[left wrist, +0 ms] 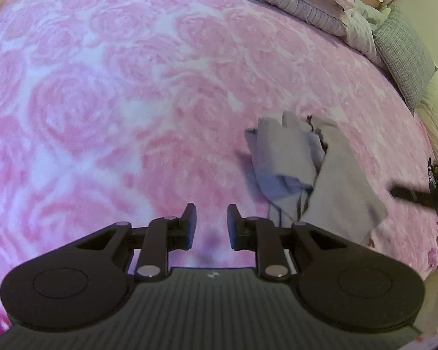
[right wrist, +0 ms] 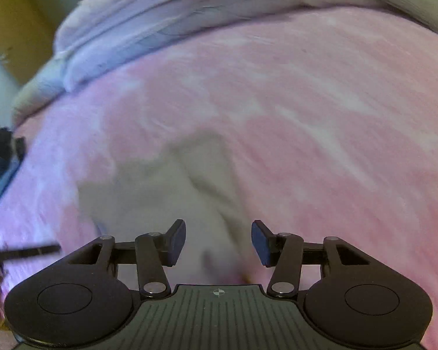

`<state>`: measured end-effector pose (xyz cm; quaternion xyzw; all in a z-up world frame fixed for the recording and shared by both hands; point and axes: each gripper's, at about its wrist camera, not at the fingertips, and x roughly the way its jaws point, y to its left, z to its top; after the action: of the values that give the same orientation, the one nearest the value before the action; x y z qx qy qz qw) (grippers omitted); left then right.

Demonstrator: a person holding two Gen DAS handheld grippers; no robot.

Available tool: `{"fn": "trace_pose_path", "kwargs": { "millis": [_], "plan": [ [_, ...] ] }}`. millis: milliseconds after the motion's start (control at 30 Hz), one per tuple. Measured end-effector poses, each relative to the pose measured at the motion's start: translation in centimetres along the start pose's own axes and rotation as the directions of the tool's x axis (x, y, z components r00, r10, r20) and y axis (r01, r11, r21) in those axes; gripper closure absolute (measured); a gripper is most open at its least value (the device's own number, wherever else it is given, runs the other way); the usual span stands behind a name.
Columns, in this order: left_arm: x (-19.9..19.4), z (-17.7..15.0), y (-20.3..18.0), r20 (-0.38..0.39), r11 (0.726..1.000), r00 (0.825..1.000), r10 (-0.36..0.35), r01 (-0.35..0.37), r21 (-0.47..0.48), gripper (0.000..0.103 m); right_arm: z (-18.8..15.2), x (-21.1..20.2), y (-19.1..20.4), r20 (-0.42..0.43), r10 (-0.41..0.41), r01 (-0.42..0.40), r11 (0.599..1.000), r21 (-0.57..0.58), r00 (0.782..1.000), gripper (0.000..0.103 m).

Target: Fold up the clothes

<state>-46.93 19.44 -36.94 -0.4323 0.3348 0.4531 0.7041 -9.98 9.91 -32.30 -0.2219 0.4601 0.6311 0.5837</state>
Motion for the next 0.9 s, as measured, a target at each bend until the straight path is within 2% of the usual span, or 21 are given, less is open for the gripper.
{"fn": "trace_pose_path", "kwargs": {
  "millis": [100, 200, 267, 300, 333, 367, 467, 600, 633, 733, 767, 833, 900],
  "plan": [
    [0.3, 1.1, 0.6, 0.010, 1.000, 1.000, 0.010, -0.010, -0.008, 0.085, 3.7, 4.9, 1.7, -0.021, 0.049, -0.049, 0.999, -0.017, 0.999, 0.056],
    [0.5, 1.8, 1.1, 0.022, 1.000, 1.000, 0.016, -0.015, -0.020, 0.085, 6.1, 9.0, 2.9, -0.077, 0.081, -0.083, 0.996, -0.025, 0.994, 0.056],
    [0.6, 1.9, 1.4, 0.020, 0.999, 1.000, 0.022, -0.022, -0.027, 0.085, 6.5, 11.4, 3.1, -0.122, 0.049, -0.055, 0.997, -0.046, 0.991, 0.059],
    [0.6, 1.9, 1.5, 0.017, 0.999, 1.000, 0.022, -0.021, -0.030, 0.085, 6.4, 12.2, 3.2, -0.158, 0.038, -0.049, 0.997, -0.066, 0.987, 0.071],
    [0.6, 1.9, 1.6, 0.013, 0.999, 1.000, 0.021, -0.020, -0.033, 0.085, 6.3, 12.3, 3.2, -0.166, 0.054, -0.068, 0.994, -0.083, 0.985, 0.103],
    [0.6, 1.8, 1.7, 0.011, 0.999, 1.000, 0.021, -0.021, -0.033, 0.085, 6.0, 11.7, 3.4, -0.153, 0.074, -0.091, 0.990, -0.106, 0.985, 0.103],
    [0.5, 1.7, 1.8, 0.006, 0.999, 1.000, 0.023, -0.023, -0.032, 0.085, 3.9, 6.9, 3.1, -0.037, 0.111, -0.116, 0.981, -0.158, 0.993, 0.103],
    [0.6, 1.8, 1.8, -0.005, 0.999, 1.000, 0.017, -0.018, -0.033, 0.085, -0.5, -1.2, 0.1, 0.100, 0.133, -0.129, 0.991, -0.048, 0.986, 0.103],
    [0.7, 1.9, 1.6, -0.008, 1.000, 1.000, 0.013, -0.014, -0.027, 0.085, -1.9, -3.2, -0.8, 0.115, 0.115, -0.114, 0.993, -0.012, 0.987, 0.103],
    [1.3, 1.9, 0.8, -0.022, 1.000, 1.000, 0.001, -0.002, -0.005, 0.085, -6.2, -7.5, -2.9, 0.060, -0.034, 0.029, 0.996, 0.088, 0.998, 0.103],
    [1.6, 1.8, 0.5, -0.029, 1.000, 1.000, -0.005, 0.005, 0.003, 0.085, -7.6, -8.3, -3.8, 0.010, -0.070, 0.068, 0.991, 0.116, 0.998, 0.103],
    [2.3, 1.8, -0.5, -0.050, 0.999, 0.999, -0.017, 0.019, 0.027, 0.085, -9.9, -8.0, -5.5, -0.140, -0.133, 0.155, 0.976, 0.156, 0.981, 0.103],
    [2.8, 1.8, -1.5, -0.065, 0.998, 0.997, -0.032, 0.035, 0.053, 0.085, -11.0, -7.4, -6.7, -0.217, -0.187, 0.228, 0.956, 0.185, 0.958, 0.097]
  ]
}}
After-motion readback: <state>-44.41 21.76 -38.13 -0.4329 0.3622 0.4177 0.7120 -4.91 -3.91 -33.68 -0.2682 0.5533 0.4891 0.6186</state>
